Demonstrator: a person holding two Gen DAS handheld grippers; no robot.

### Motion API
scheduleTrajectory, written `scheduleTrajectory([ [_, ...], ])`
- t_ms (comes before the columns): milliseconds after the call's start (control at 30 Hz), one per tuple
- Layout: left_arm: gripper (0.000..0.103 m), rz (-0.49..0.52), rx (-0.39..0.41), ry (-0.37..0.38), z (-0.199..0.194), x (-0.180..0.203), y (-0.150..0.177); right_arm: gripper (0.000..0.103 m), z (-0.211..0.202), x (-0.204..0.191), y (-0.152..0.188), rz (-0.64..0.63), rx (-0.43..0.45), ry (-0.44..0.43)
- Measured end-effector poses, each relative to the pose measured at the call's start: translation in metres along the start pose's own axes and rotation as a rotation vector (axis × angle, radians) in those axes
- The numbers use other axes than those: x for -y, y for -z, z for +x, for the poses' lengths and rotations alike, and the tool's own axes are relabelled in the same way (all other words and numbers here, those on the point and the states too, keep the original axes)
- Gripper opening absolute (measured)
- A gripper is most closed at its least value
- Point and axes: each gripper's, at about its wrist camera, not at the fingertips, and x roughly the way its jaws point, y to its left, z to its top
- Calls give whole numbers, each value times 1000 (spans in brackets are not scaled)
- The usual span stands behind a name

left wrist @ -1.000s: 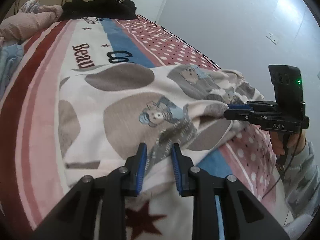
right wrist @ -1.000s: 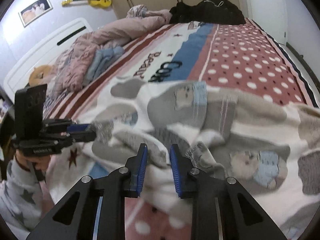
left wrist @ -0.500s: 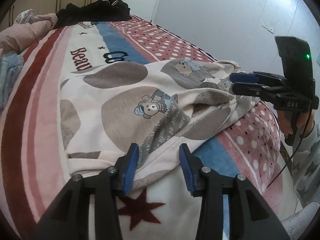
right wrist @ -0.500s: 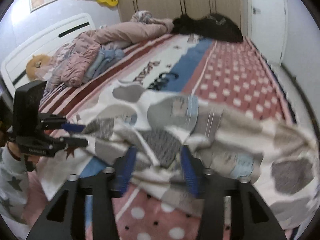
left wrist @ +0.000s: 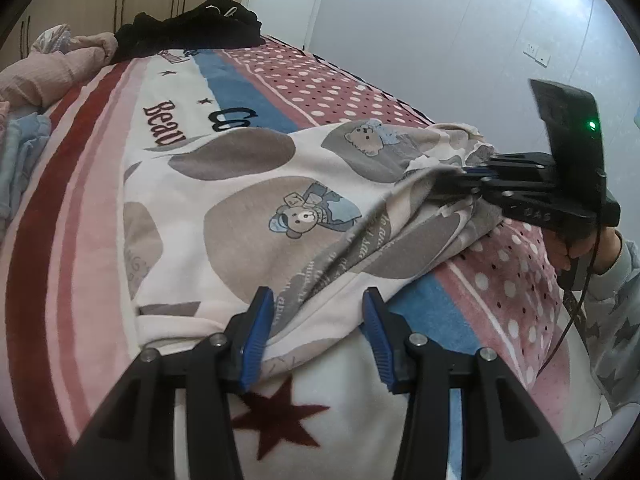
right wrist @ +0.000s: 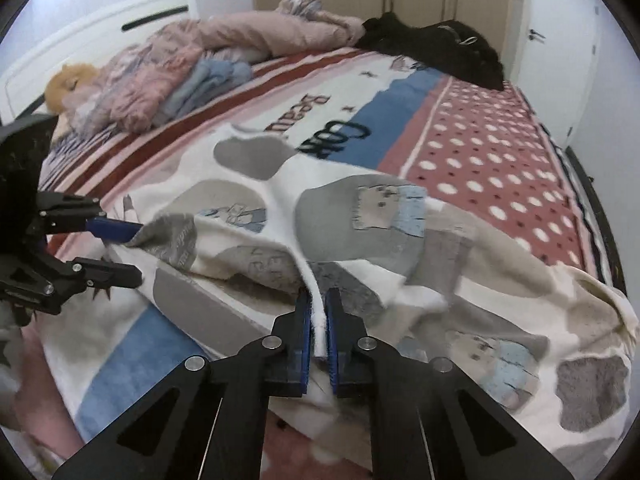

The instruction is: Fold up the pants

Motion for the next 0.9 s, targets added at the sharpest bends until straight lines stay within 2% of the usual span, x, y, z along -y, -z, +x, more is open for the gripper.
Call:
scheduleTrajectory([
  [67,46,2,1,3,-2,0,0,1,-13,7,7,6,22,9],
  [300,52,-13,18,16,-12,-3,1,1,-27,13,30,13,-21,-13],
  [400,55,-33,41,19,-21,-9,-3,1,-36,16,29,42,-13,-26],
  [500,55,-62,71,13,-27,-15,-10,5,-49,20,19,83,50,-49],
  [567,55,-83,92,-2,-29,-20,-17,14,-53,19,5,93,89,-58],
  [600,55,-100,104,-6,-30,-23,-21,22,-53,17,0,94,100,-60],
  [667,55,-124,112,-17,-27,-27,-27,25,-46,11,-15,99,119,-77],
  [767,55,-133,75,-28,-13,-30,-32,25,-27,0,-25,80,94,-90],
  [900,47,-97,10,16,0,-25,-22,25,1,-11,-20,43,19,-85],
])
